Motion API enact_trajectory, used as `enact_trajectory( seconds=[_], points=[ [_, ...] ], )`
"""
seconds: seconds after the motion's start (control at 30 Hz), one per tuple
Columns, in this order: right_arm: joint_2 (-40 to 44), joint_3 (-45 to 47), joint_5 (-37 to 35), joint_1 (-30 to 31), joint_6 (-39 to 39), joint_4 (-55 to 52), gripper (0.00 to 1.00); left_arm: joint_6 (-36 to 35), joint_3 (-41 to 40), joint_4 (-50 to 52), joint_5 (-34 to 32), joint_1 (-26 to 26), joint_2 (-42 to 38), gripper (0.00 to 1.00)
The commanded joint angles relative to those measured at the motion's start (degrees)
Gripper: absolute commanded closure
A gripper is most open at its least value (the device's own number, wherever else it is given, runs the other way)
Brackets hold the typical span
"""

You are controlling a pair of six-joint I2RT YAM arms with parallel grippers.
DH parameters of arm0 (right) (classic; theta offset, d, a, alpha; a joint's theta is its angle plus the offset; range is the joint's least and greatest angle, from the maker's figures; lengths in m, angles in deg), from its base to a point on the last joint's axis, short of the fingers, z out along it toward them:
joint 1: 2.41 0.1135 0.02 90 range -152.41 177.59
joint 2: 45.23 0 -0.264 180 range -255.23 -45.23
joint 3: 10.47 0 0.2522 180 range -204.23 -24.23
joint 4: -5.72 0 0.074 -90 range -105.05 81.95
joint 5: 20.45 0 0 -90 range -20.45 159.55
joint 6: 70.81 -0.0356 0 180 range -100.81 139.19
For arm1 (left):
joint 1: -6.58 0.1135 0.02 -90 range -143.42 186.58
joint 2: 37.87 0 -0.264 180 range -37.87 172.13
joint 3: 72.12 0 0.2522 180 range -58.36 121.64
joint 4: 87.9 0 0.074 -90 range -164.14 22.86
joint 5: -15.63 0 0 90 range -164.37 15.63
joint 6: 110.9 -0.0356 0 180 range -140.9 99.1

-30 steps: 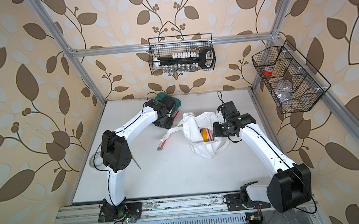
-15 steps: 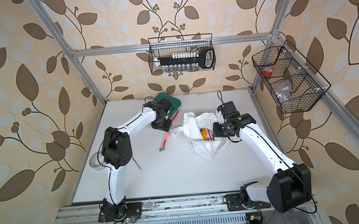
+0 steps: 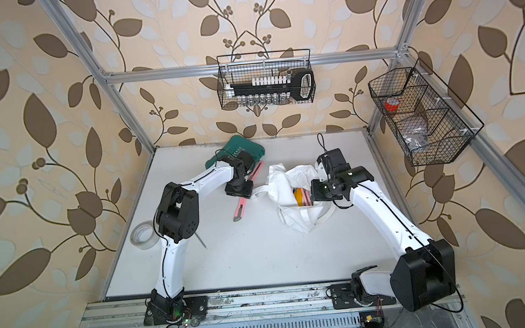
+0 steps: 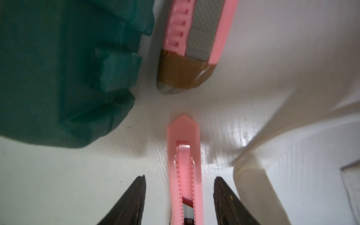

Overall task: Place the art knife into the pouch
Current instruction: Pick up the utility knife at the center of the board.

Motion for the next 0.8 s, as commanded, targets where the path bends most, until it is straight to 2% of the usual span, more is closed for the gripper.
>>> enact_trajectory(
  seconds=[0.0, 0.3, 0.4, 0.5, 0.77],
  points=[
    [0.2, 0.0, 0.7, 0.3, 0.4, -0.1, 1.00, 1.8, -0.8, -1.0, 1.3, 0.7, 0.8, 0.43],
    [0.1, 0.2, 1.0, 0.6, 0.4, 0.2, 1.00, 3.3, -1.5, -0.5, 1.1, 0.3, 2.3, 0.51],
    [0.1, 0.2, 1.0, 0.7, 0.4, 0.1, 1.00, 3.9, -2.1, -0.4, 0.4, 0.3, 2.8, 0.60],
    [0.1, 0.2, 0.9, 0.8, 0.3, 0.1, 1.00, 4.4, -2.8, -0.8, 0.3, 0.3, 2.5, 0.73],
    [-0.4, 0.2, 0.7, 1.2, 0.2, 0.1, 1.00, 4.4, -2.4, 0.3, -1.5, 0.3, -2.4, 0.74]
  ],
)
